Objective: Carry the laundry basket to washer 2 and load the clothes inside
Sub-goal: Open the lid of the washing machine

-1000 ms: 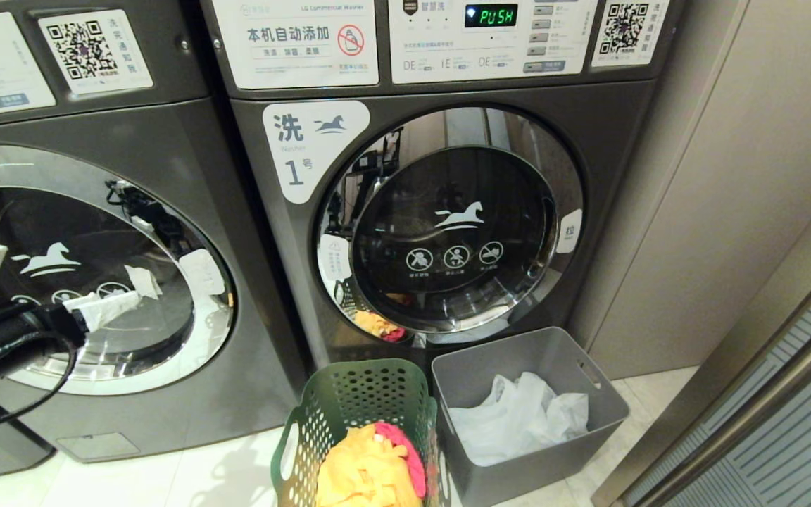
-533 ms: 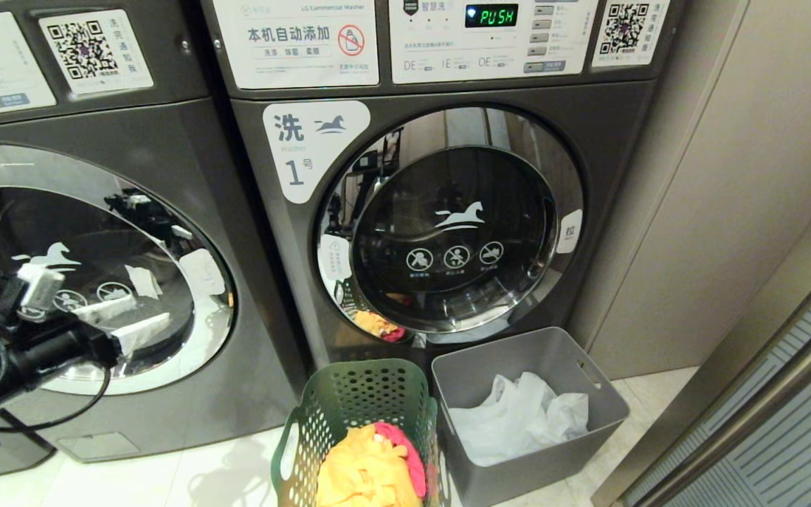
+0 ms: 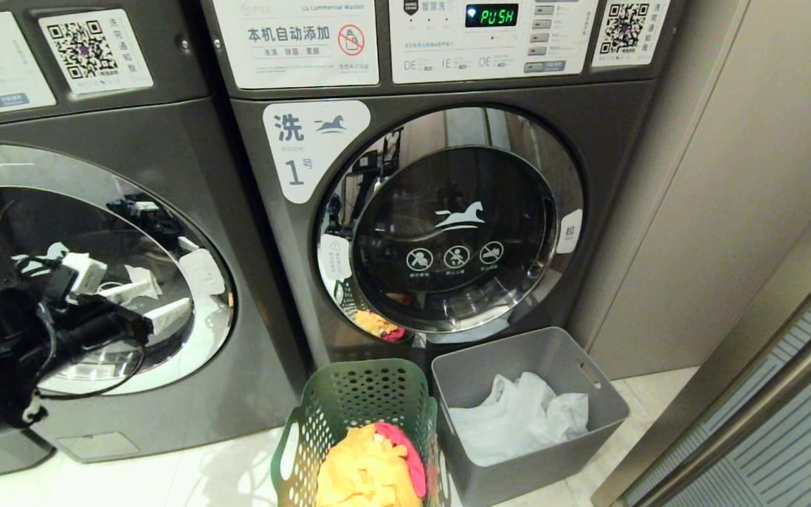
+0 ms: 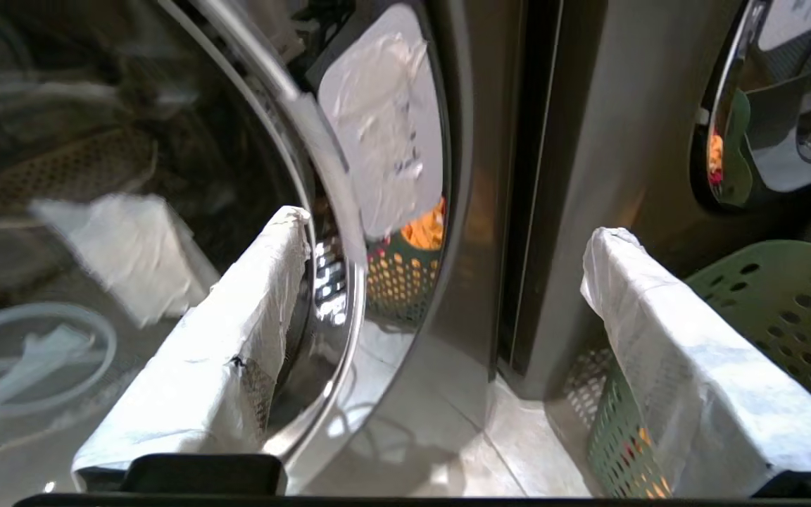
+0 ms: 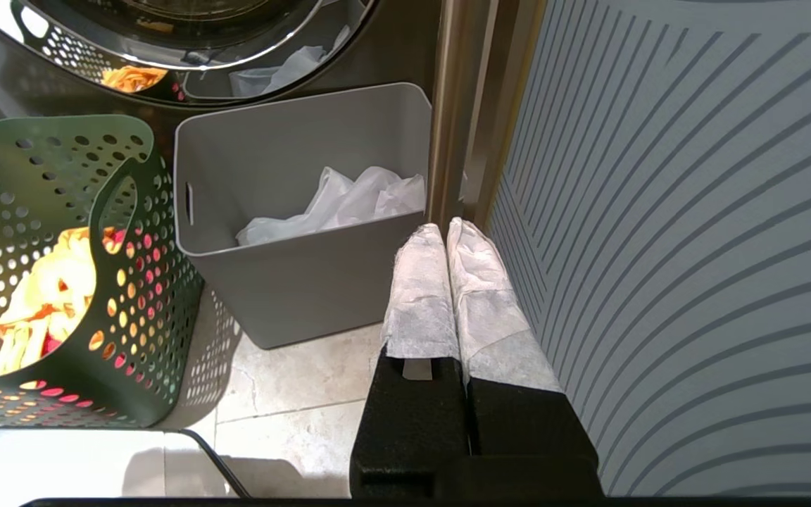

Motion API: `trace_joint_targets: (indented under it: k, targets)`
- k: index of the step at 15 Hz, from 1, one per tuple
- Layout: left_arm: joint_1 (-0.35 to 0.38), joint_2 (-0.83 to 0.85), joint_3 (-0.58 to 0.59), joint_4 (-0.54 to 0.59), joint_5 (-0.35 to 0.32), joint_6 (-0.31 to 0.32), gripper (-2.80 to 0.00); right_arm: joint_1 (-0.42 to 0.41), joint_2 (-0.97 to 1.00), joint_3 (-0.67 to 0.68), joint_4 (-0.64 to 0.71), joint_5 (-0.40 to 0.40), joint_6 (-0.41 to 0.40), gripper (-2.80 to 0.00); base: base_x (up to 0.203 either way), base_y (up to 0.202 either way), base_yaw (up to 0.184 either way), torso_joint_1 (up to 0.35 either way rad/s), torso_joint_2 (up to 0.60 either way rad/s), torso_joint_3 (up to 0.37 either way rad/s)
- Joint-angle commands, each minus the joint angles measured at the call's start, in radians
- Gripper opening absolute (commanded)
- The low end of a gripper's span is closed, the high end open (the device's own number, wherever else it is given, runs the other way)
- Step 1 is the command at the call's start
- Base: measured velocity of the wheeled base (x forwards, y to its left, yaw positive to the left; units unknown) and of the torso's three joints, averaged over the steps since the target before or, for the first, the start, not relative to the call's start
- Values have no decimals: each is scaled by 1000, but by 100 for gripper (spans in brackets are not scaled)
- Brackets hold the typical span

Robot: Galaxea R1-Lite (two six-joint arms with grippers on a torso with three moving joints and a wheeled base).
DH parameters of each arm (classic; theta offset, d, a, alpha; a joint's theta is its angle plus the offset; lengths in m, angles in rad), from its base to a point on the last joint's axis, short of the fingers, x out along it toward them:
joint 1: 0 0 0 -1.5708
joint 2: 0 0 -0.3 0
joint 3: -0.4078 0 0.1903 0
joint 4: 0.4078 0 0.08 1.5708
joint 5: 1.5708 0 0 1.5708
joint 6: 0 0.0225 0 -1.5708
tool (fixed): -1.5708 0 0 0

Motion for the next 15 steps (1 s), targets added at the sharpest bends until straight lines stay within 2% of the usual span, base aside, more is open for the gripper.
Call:
trace_joint_targets:
  k: [1,4,8,13,15]
  targets:
    - [-21,50,-56,-4,25,2,0,0,0,0,1,0,0,-280,0,0,0,0,0,0]
    - [-23,99,-112,-4,42,-13,0,1,0,-1,1,0,0,-280,0,0,0,0,0,0]
    - [-22,128,-151,-4,41,-65,0,0,0,-1,1,0,0,-280,0,0,0,0,0,0]
    - [-23,165,-221,-1,20,-119,0,0,1,0,1,0,0,-280,0,0,0,0,0,0]
    - [-24,173,-231,-1,17,-123,0,0,1,0,1,0,0,-280,0,0,0,0,0,0]
